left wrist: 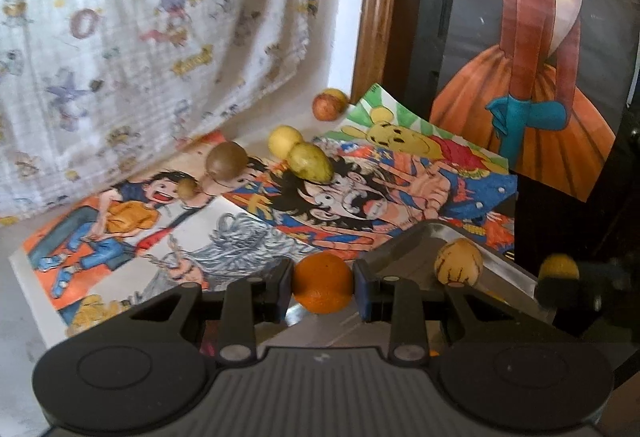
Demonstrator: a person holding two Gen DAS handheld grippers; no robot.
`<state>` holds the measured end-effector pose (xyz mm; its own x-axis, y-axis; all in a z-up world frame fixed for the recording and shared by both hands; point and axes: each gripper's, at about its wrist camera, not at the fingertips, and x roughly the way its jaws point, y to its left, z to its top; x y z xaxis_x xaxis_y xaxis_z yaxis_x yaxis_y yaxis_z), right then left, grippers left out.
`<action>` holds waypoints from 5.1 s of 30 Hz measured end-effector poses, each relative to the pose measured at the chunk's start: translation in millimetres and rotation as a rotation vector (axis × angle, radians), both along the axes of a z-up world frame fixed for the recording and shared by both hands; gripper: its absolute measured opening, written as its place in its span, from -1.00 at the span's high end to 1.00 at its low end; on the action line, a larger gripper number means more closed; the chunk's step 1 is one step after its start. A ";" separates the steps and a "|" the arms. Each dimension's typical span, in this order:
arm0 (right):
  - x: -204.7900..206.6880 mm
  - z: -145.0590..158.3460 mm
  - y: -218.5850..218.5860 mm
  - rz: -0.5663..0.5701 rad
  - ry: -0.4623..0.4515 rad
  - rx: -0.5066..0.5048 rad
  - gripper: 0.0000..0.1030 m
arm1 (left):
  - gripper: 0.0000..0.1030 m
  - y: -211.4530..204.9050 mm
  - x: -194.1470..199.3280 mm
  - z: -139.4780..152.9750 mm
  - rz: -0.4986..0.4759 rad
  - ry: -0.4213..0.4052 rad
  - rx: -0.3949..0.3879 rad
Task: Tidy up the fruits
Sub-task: 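Carry the orange and the small brown fruit over the metal tray with both tools, then lower both fruits into the metal tray and open both tools, then lift both open tools away from the tray toward the remaining fruits, then reach the left tool to a small brown round fruit and close on it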
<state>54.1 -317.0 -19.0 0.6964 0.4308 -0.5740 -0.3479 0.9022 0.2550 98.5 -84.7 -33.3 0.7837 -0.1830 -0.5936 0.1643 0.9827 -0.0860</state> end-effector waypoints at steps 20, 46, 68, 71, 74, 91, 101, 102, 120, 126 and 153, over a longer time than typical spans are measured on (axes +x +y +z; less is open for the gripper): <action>-0.8 -69.0 35.2 0.093 0.131 -0.124 0.42 | 0.32 -41.8 63.2 -54.5 -0.136 0.186 0.042; 3.0 -81.0 31.1 0.074 0.157 -0.146 0.32 | 0.31 -40.7 57.9 -61.9 -0.156 0.196 0.033; -9.7 -55.4 32.2 0.068 0.066 -0.132 -0.68 | -0.98 -4.4 40.7 -21.2 -0.079 0.072 -0.043; -11.7 -49.6 32.5 0.065 0.050 -0.119 -0.95 | -0.99 4.4 36.6 -14.4 -0.064 0.058 -0.066; -13.1 -44.2 33.2 0.068 0.039 -0.116 -0.99 | -0.99 13.6 28.3 -7.0 -0.044 0.033 -0.074; -16.2 0.3 44.9 0.076 -0.068 -0.122 -0.99 | -0.99 89.3 -22.3 18.8 0.135 -0.053 -0.111; -4.2 34.0 51.1 0.087 -0.155 -0.132 -0.99 | -0.99 103.9 -24.0 33.0 0.178 -0.094 -0.098; -0.8 37.0 50.8 0.084 -0.163 -0.130 -0.99 | -0.99 104.4 -22.4 33.3 0.181 -0.094 -0.096; 99.9 38.8 57.7 0.085 -0.147 -0.082 -0.99 | -0.99 105.9 57.1 1.7 0.186 -0.025 -0.053; 139.0 38.2 62.6 0.081 -0.150 -0.089 -0.99 | -0.99 102.4 92.5 -7.3 0.175 -0.014 -0.039; 221.6 23.8 85.4 0.097 -0.131 -0.104 -0.99 | -0.97 121.6 187.1 -49.4 0.195 0.058 -0.010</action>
<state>275.7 -231.7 4.8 0.7262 0.4425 -0.5262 -0.4583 0.8821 0.1093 285.6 36.9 -82.7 0.7693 -0.0367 -0.6378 -0.0350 0.9944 -0.0995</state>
